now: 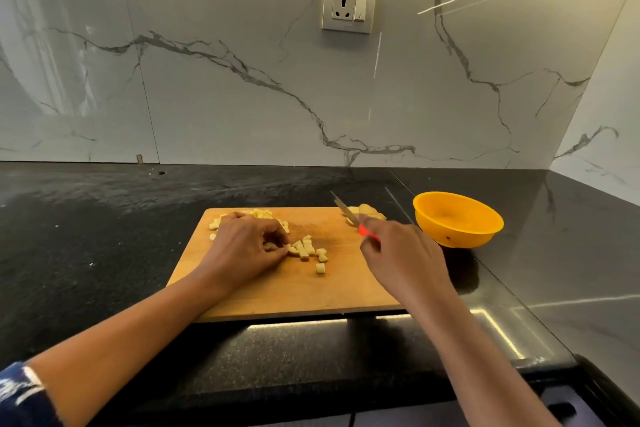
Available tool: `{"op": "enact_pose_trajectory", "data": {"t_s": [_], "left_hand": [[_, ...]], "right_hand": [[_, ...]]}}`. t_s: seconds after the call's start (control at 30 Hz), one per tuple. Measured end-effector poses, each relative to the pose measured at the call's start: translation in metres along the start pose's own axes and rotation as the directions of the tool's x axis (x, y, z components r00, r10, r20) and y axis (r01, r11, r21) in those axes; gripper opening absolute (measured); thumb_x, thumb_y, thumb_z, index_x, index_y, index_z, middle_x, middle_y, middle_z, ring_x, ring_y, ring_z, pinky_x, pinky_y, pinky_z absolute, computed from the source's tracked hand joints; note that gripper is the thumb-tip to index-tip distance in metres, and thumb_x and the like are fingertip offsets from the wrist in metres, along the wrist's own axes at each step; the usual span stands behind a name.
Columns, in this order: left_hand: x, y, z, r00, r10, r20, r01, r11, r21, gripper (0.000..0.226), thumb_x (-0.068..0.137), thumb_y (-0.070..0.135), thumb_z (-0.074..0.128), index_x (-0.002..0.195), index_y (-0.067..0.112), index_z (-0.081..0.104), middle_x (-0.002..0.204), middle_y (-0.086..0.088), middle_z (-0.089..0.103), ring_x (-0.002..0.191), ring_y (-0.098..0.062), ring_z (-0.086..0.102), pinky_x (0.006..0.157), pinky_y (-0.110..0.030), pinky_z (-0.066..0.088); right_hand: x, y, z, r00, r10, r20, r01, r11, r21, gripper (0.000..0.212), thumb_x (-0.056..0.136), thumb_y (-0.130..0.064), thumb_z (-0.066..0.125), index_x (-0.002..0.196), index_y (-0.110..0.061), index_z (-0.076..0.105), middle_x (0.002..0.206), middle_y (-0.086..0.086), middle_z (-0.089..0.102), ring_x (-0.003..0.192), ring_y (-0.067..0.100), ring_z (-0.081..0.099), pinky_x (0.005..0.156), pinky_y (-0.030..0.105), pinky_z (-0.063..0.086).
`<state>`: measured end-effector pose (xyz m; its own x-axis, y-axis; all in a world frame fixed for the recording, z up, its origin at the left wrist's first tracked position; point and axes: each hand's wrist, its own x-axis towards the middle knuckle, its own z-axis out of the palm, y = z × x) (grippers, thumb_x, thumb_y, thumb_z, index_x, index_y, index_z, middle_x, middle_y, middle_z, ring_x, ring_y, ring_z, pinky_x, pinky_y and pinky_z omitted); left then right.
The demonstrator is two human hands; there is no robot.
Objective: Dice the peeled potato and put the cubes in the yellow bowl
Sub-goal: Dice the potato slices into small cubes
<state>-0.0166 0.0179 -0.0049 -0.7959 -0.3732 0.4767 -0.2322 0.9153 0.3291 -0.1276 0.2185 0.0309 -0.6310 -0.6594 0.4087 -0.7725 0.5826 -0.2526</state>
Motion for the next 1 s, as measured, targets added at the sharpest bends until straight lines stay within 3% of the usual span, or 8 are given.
{"op": "enact_pose_trajectory", "data": {"t_s": [0.23, 0.33, 0.43, 0.5, 0.57, 0.7, 0.83, 1.0], "left_hand": [[0.001, 0.0, -0.008, 0.994, -0.037, -0.103, 0.036, 0.999, -0.006, 0.028, 0.083, 0.025, 0.07, 0.111, 0.029, 0.066, 0.102, 0.015, 0.066, 0.093, -0.002, 0.054, 0.104, -0.032, 0.025], [0.003, 0.001, -0.007, 0.994, 0.005, -0.11, -0.015, 0.996, -0.089, 0.029, 0.085, 0.022, 0.068, 0.111, 0.032, 0.065, 0.097, 0.021, 0.059, 0.09, -0.001, 0.05, 0.098, -0.034, 0.038], [0.006, 0.011, -0.002, 0.982, 0.174, 0.075, -0.16, 0.973, -0.164, 0.037, 0.082, 0.047, 0.064, 0.117, 0.039, 0.057, 0.12, 0.016, 0.059, 0.11, 0.0, 0.049, 0.097, -0.024, 0.04], [0.014, 0.021, 0.009, 0.921, 0.285, 0.264, -0.277, 0.958, -0.069, 0.049, 0.081, 0.062, 0.054, 0.124, 0.038, 0.054, 0.13, 0.019, 0.052, 0.119, 0.002, 0.043, 0.101, -0.02, 0.031], [0.024, 0.024, 0.018, 0.885, 0.311, 0.347, -0.346, 0.937, 0.041, 0.041, 0.089, 0.054, 0.051, 0.124, 0.033, 0.056, 0.13, 0.016, 0.053, 0.119, -0.001, 0.044, 0.105, -0.023, 0.03], [0.043, 0.002, 0.011, 0.921, 0.278, 0.272, -0.321, 0.938, 0.131, 0.023, 0.093, 0.038, 0.054, 0.108, 0.024, 0.065, 0.111, 0.006, 0.065, 0.106, -0.005, 0.056, 0.117, -0.034, 0.019], [0.04, -0.027, -0.008, 0.973, 0.201, 0.117, -0.203, 0.979, 0.007, 0.01, 0.085, 0.025, 0.067, 0.095, 0.026, 0.068, 0.102, 0.01, 0.066, 0.098, -0.005, 0.059, 0.117, -0.037, 0.01], [0.034, -0.047, -0.023, 0.991, 0.129, -0.03, -0.125, 0.987, 0.102, 0.017, 0.082, 0.013, 0.069, 0.094, 0.024, 0.071, 0.104, 0.006, 0.07, 0.091, -0.005, 0.06, 0.113, -0.048, 0.021]], "right_hand": [[0.042, 0.009, 0.046, 0.997, 0.039, -0.071, -0.032, 0.994, 0.102, 0.042, 0.1, -0.03, 0.044, 0.142, -0.033, 0.042, 0.109, -0.003, 0.069, 0.097, 0.015, 0.063, 0.081, 0.03, 0.047], [0.042, 0.016, 0.053, 0.997, 0.042, -0.064, -0.034, 0.992, 0.121, 0.042, 0.099, -0.03, 0.044, 0.141, -0.031, 0.044, 0.11, -0.002, 0.069, 0.096, 0.016, 0.063, 0.081, 0.031, 0.048], [0.045, 0.021, 0.053, 0.995, 0.085, -0.047, -0.077, 0.984, 0.16, 0.041, 0.099, -0.03, 0.044, 0.141, -0.03, 0.046, 0.118, -0.001, 0.066, 0.103, 0.016, 0.061, 0.083, 0.031, 0.048], [0.045, 0.023, 0.052, 0.993, 0.107, -0.043, -0.098, 0.98, 0.173, 0.041, 0.1, -0.03, 0.044, 0.141, -0.029, 0.045, 0.122, -0.001, 0.064, 0.106, 0.016, 0.06, 0.083, 0.029, 0.048], [0.045, 0.024, 0.052, 0.993, 0.115, -0.04, -0.106, 0.979, 0.174, 0.041, 0.1, -0.031, 0.044, 0.141, -0.029, 0.045, 0.123, -0.001, 0.064, 0.107, 0.015, 0.059, 0.081, 0.028, 0.047], [0.042, 0.026, 0.053, 0.993, 0.119, -0.025, -0.113, 0.98, 0.163, 0.04, 0.1, -0.031, 0.043, 0.14, -0.029, 0.046, 0.122, 0.0, 0.065, 0.106, 0.016, 0.06, 0.081, 0.029, 0.047], [0.043, 0.024, 0.055, 0.994, 0.108, -0.009, -0.105, 0.983, 0.154, 0.04, 0.1, -0.03, 0.043, 0.14, -0.03, 0.046, 0.12, -0.001, 0.065, 0.102, 0.015, 0.061, 0.073, 0.024, 0.043], [0.043, 0.021, 0.056, 0.995, 0.099, -0.013, -0.095, 0.982, 0.162, 0.04, 0.1, -0.03, 0.044, 0.14, -0.029, 0.047, 0.115, -0.001, 0.067, 0.094, 0.013, 0.063, 0.074, 0.026, 0.048]]}}
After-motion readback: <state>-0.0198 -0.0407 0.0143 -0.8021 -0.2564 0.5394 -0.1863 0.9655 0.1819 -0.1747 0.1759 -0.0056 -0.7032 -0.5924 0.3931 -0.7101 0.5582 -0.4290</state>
